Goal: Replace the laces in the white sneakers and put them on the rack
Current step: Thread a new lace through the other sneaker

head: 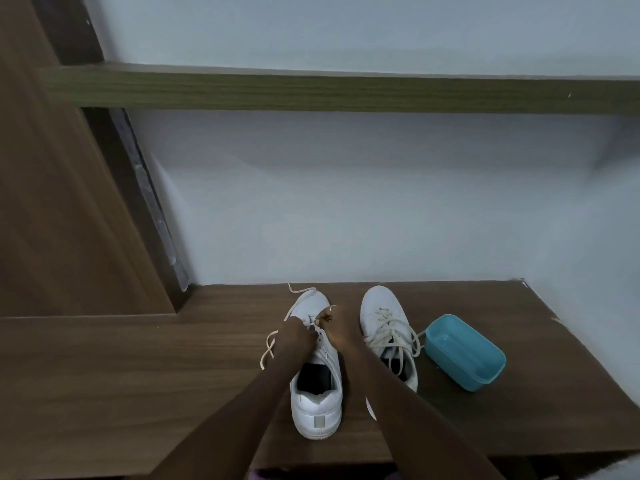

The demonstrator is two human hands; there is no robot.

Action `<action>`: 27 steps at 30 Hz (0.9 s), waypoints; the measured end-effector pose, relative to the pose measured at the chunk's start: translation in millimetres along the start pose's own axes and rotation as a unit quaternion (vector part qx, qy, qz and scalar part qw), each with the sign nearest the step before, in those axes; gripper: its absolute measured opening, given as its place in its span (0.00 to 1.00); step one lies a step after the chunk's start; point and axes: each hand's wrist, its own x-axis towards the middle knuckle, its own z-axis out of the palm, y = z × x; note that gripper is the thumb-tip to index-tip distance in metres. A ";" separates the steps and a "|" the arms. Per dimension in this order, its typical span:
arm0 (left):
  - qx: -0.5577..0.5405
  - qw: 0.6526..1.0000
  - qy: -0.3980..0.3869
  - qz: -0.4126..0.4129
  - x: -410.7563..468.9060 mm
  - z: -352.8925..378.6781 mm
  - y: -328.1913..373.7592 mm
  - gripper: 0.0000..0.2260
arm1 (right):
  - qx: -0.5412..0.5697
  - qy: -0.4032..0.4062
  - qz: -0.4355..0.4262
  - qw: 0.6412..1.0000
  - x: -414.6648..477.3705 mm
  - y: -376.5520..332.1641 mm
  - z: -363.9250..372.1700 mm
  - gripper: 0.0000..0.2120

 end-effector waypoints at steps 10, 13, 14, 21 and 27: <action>-0.151 0.988 -0.004 -0.017 8.8 -7.6 -28.6 0.09 | -0.056 0.029 0.020 0.998 -5.1 -4.9 25.2 0.12; -0.241 0.969 -0.007 -0.053 11.3 -4.2 -34.3 0.10 | -0.114 0.043 0.020 0.992 -6.4 -9.2 30.0 0.12; -0.287 0.955 -0.018 -0.071 9.8 -5.0 -32.8 0.11 | -0.131 0.045 0.019 0.990 -7.1 -10.5 29.7 0.12; -0.226 0.972 -0.002 -0.057 9.6 -0.3 -32.1 0.23 | -0.180 0.045 0.001 0.983 -9.6 -11.0 36.8 0.12; -0.396 0.905 -0.043 -0.152 17.6 -5.4 -37.4 0.14 | -0.149 0.063 0.025 0.987 -7.6 -13.9 40.5 0.11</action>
